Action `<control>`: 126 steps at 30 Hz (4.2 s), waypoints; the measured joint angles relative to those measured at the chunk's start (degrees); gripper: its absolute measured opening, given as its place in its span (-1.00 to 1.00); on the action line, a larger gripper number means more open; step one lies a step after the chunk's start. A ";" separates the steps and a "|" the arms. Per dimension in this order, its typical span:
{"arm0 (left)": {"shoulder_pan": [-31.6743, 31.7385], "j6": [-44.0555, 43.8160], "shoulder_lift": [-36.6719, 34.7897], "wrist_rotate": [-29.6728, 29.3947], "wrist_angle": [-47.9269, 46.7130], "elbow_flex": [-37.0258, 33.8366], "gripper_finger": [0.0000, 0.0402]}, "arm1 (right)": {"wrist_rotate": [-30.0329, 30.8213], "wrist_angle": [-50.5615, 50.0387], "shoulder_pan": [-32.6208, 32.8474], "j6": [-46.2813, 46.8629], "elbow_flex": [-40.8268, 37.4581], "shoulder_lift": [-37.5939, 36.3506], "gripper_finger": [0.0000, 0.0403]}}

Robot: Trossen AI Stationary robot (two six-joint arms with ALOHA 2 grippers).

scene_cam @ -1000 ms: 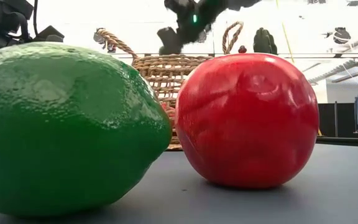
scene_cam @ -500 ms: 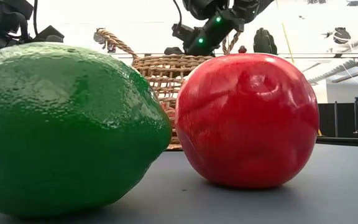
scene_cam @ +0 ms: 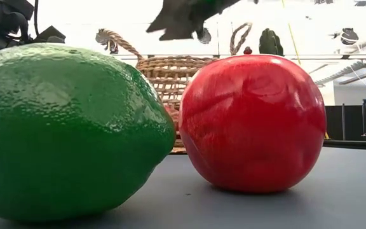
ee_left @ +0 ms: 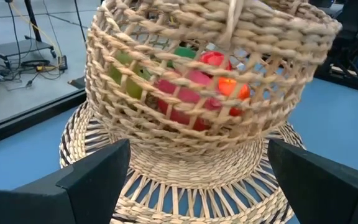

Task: Build produce basket
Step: Put the right apple into the basket

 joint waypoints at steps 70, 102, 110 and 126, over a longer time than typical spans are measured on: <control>0.07 -6.08 0.00 -1.54 -4.26 0.00 0.90 | -11.94 32.56 26.71 11.01 -27.44 11.51 0.49; 0.04 -13.73 0.02 -1.57 -11.15 0.00 0.90 | 0.06 39.58 24.94 1.47 -27.48 10.87 0.48; -0.52 -16.74 0.02 -1.55 -11.54 0.00 0.90 | 9.23 41.53 24.93 -12.87 -25.54 3.15 0.48; -5.19 -21.42 0.00 -1.53 -13.36 -0.94 0.90 | 27.45 -5.61 -1.12 -18.47 8.25 -1.39 0.49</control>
